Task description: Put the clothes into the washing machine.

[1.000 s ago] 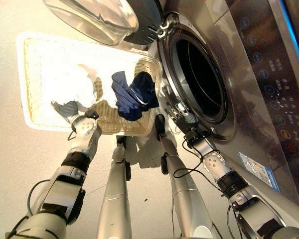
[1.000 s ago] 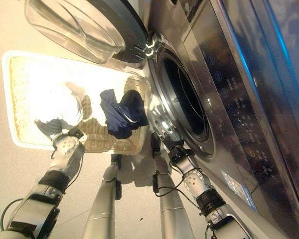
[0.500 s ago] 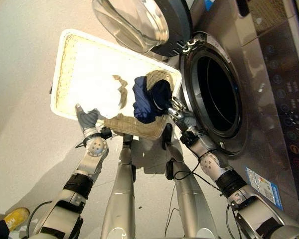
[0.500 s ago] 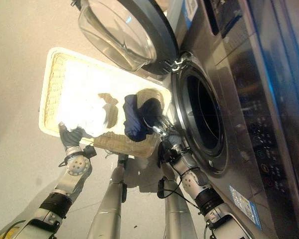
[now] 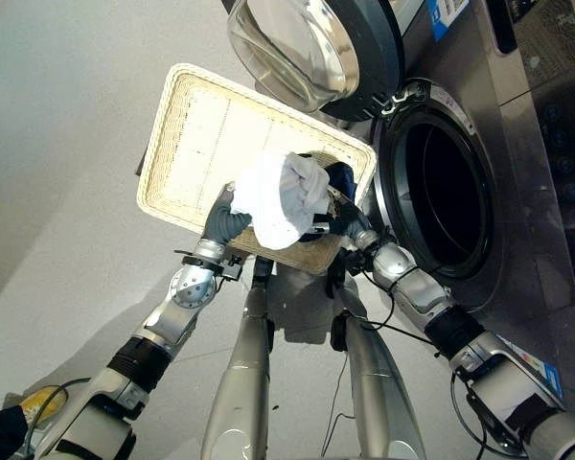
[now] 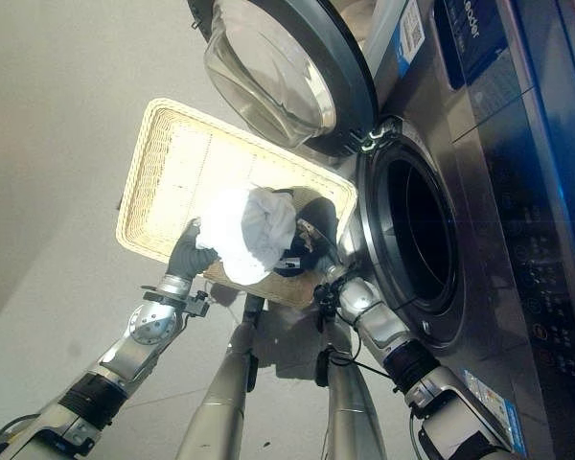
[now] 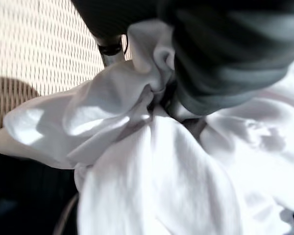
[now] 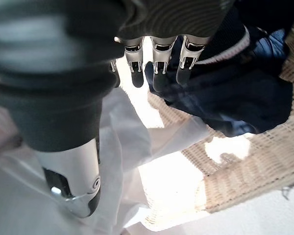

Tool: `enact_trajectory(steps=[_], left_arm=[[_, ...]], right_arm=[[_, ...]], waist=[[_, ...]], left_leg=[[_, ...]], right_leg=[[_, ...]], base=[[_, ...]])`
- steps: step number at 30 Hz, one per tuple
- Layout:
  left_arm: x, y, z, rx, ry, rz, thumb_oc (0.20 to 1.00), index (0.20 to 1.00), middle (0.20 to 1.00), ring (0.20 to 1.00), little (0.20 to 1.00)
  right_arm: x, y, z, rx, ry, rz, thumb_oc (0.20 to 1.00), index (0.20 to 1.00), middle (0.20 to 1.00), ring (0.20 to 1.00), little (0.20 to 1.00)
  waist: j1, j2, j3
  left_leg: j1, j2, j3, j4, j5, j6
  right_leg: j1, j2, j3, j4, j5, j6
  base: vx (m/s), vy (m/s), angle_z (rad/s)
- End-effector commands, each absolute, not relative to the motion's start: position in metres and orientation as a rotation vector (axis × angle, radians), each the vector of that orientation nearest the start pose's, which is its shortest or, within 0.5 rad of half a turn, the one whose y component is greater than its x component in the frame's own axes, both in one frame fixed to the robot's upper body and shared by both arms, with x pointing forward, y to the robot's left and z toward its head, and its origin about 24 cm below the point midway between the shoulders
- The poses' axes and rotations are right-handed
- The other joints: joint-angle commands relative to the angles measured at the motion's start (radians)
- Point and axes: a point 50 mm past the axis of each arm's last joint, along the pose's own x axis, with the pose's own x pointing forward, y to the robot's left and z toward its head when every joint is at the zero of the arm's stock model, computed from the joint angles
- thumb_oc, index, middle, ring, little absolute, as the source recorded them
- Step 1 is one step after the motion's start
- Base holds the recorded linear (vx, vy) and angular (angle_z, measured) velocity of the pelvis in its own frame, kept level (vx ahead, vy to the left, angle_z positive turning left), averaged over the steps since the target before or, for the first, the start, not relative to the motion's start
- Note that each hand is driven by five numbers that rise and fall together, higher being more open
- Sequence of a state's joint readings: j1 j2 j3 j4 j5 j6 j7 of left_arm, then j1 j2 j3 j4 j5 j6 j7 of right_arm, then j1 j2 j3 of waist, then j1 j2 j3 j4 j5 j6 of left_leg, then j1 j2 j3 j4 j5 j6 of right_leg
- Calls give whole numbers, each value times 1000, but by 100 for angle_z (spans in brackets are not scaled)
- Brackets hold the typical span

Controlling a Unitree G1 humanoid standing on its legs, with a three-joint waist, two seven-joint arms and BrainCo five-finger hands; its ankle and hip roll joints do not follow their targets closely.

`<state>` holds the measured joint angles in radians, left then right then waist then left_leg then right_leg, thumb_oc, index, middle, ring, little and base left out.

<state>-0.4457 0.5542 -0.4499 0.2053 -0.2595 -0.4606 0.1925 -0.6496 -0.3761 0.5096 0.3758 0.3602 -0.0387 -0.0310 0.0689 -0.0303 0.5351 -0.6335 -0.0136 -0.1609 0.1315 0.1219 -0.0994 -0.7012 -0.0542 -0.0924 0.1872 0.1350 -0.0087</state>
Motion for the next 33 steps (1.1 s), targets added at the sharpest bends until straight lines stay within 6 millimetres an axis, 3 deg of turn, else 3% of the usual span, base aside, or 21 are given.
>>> enact_trajectory(steps=[1,8,15,19,25,33], left_arm=[[289,123,180,138,-797,-399,200,200,200,200,200],[281,102,185,147,-800,-557,200,200,200,200,200],[282,92,175,186,-739,-587,200,200,200,200,200],[286,90,165,236,-694,-549,200,200,200,200,200],[295,108,159,228,-675,-366,200,200,200,200,200],[296,141,176,103,-805,-45,200,200,200,200,200]], right_arm=[[341,-89,132,-278,-237,471,1000,1000,1000,1000,1000],[341,-85,131,-203,-196,501,1000,1000,1000,1000,1000],[325,-62,116,138,-32,708,1000,1000,1000,1000,1000],[313,-49,109,226,28,818,1000,1000,1000,1000,1000],[309,-52,108,66,28,926,1000,1000,1000,1000,1000],[327,-82,112,-120,1,738,1000,1000,1000,1000,1000]], waist=[[-23,71,-15],[-38,84,-15],[-51,82,-15],[-61,74,-15],[-62,60,-15],[-49,40,-15]], left_leg=[[7,-83,69,-48,59,75],[25,-83,84,-73,58,80],[32,-82,94,-87,63,82],[35,-77,105,-94,67,80],[35,-72,114,-100,72,75],[35,-78,100,-78,65,72]], right_leg=[[59,16,-16,-25,9,61],[63,8,-2,-53,30,70],[63,3,9,-78,51,77],[64,3,12,-93,62,78],[66,5,4,-114,76,79],[73,9,-3,-105,65,70]], base=[[0,0,0],[4,20,-2],[3,8,-4],[5,6,-8],[8,-29,-11],[17,-75,-2]])
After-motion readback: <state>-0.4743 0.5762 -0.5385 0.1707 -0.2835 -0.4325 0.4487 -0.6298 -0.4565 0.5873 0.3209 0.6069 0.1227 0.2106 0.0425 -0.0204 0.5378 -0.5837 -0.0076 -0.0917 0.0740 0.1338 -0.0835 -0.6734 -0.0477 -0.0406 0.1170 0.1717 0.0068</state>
